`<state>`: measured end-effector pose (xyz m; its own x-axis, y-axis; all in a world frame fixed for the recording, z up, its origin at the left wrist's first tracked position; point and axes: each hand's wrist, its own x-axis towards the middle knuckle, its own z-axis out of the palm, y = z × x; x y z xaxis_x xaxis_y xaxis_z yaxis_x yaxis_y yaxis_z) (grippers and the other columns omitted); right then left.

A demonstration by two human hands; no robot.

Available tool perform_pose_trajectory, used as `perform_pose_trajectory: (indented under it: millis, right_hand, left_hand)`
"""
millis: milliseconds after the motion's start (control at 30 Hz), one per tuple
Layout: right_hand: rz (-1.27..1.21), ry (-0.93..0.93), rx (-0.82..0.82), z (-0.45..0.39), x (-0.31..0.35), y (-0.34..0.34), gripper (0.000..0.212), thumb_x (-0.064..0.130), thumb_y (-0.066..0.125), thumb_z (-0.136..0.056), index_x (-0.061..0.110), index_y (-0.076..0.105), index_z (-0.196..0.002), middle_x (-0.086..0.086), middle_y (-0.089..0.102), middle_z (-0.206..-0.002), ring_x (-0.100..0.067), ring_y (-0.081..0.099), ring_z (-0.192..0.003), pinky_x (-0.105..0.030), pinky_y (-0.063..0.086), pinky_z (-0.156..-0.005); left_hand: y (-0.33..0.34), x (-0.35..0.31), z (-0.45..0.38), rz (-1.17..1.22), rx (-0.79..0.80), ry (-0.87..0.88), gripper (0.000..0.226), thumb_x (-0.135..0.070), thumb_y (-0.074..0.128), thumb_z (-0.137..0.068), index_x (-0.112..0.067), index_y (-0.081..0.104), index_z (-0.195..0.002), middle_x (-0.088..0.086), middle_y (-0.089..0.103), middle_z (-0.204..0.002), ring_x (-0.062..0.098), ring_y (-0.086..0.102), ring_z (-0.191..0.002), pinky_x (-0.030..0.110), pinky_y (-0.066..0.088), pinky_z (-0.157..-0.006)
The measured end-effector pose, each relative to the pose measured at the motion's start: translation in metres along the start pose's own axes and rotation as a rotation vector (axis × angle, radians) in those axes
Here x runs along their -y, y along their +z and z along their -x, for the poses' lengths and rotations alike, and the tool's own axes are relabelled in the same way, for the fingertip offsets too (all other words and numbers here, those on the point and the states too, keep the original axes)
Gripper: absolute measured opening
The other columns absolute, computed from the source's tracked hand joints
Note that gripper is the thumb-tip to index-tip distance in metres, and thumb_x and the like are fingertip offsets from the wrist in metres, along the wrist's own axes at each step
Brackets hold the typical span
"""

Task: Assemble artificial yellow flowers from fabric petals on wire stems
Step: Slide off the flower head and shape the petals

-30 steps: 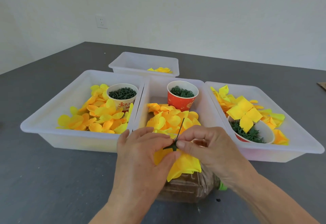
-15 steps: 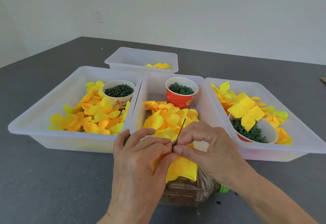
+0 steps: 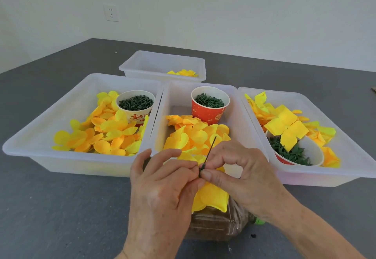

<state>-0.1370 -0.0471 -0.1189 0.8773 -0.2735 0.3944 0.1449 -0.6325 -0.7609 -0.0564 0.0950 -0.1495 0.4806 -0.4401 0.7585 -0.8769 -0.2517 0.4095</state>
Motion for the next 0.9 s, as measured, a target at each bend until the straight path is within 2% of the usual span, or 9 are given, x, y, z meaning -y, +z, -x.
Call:
perform_pose_trajectory:
  millis: [267, 367, 467, 567, 667, 733, 800, 900]
  right_hand:
    - [0.008, 0.008, 0.003, 0.000, 0.001, 0.000, 0.012, 0.030, 0.072, -0.074, 0.031, 0.066, -0.064, 0.013, 0.063, -0.074, -0.014, 0.058, -0.083, -0.033, 0.044, -0.079]
    - [0.020, 0.036, 0.013, 0.001, 0.003, -0.002, 0.012, 0.028, 0.076, -0.076, 0.028, 0.068, -0.067, 0.013, 0.063, -0.076, -0.014, 0.057, -0.085, -0.035, 0.043, -0.081]
    - [-0.001, 0.061, -0.008, 0.001, 0.009, -0.002, 0.006, 0.036, 0.074, -0.073, 0.031, 0.071, -0.071, 0.014, 0.065, -0.077, -0.013, 0.059, -0.086, -0.036, 0.044, -0.082]
    - [-0.020, 0.076, -0.028, 0.002, 0.013, 0.001, 0.007, 0.039, 0.072, -0.071, 0.032, 0.073, -0.071, 0.016, 0.065, -0.079, -0.011, 0.059, -0.087, -0.041, 0.046, -0.083]
    - [-0.021, 0.059, -0.051, 0.002, 0.016, 0.004, 0.006, 0.032, 0.074, -0.072, 0.033, 0.071, -0.068, 0.015, 0.065, -0.079, -0.012, 0.060, -0.086, -0.042, 0.046, -0.083]
    - [-0.016, 0.036, -0.069, 0.003, 0.017, 0.004, 0.014, 0.022, 0.077, -0.073, 0.033, 0.070, -0.067, 0.014, 0.064, -0.079, -0.014, 0.060, -0.086, -0.040, 0.046, -0.082]
    - [-0.015, 0.019, -0.081, 0.002, 0.018, 0.004, 0.016, 0.019, 0.077, -0.074, 0.031, 0.069, -0.067, 0.012, 0.064, -0.079, -0.015, 0.060, -0.086, -0.036, 0.045, -0.081]
    - [-0.018, 0.005, -0.090, 0.001, 0.019, 0.003, 0.018, 0.017, 0.076, -0.075, 0.030, 0.068, -0.066, 0.011, 0.064, -0.079, -0.016, 0.060, -0.086, -0.030, 0.045, -0.080]
  left_hand:
    - [0.002, 0.001, 0.000, -0.014, -0.013, 0.027, 0.025, -0.038, 0.058, -0.079, -0.020, 0.074, -0.070, -0.015, 0.070, -0.084, 0.013, 0.063, -0.094, 0.044, 0.034, -0.095]
    - [-0.002, -0.001, -0.004, -0.019, 0.030, 0.015, 0.028, -0.041, 0.056, -0.077, -0.023, 0.075, -0.070, -0.017, 0.070, -0.083, 0.013, 0.063, -0.093, 0.043, 0.035, -0.096]
    - [-0.013, -0.005, -0.009, 0.046, 0.091, -0.086, 0.030, -0.047, 0.052, -0.076, -0.028, 0.076, -0.076, -0.021, 0.070, -0.086, 0.006, 0.061, -0.098, 0.046, 0.034, -0.095]
    - [-0.024, -0.010, -0.007, 0.156, 0.048, -0.211, 0.033, -0.049, 0.050, -0.079, -0.029, 0.075, -0.088, -0.023, 0.068, -0.096, -0.003, 0.054, -0.103, 0.047, 0.041, -0.095]
    - [-0.032, -0.012, -0.003, 0.250, -0.054, -0.288, 0.029, -0.047, 0.052, -0.081, -0.030, 0.074, -0.088, -0.027, 0.065, -0.094, -0.011, 0.054, -0.101, 0.036, 0.047, -0.088]
    - [-0.036, -0.012, -0.002, 0.275, -0.074, -0.334, 0.022, -0.047, 0.056, -0.080, -0.034, 0.072, -0.087, -0.031, 0.065, -0.090, -0.014, 0.054, -0.099, 0.029, 0.046, -0.088]
    - [-0.037, -0.011, -0.001, 0.283, -0.079, -0.364, 0.011, -0.043, 0.059, -0.080, -0.041, 0.069, -0.086, -0.035, 0.064, -0.094, -0.015, 0.055, -0.098, 0.027, 0.045, -0.087]
    - [-0.038, -0.011, -0.001, 0.286, -0.086, -0.371, 0.012, -0.039, 0.057, -0.081, -0.048, 0.064, -0.084, -0.040, 0.057, -0.103, -0.015, 0.055, -0.097, 0.026, 0.045, -0.085]
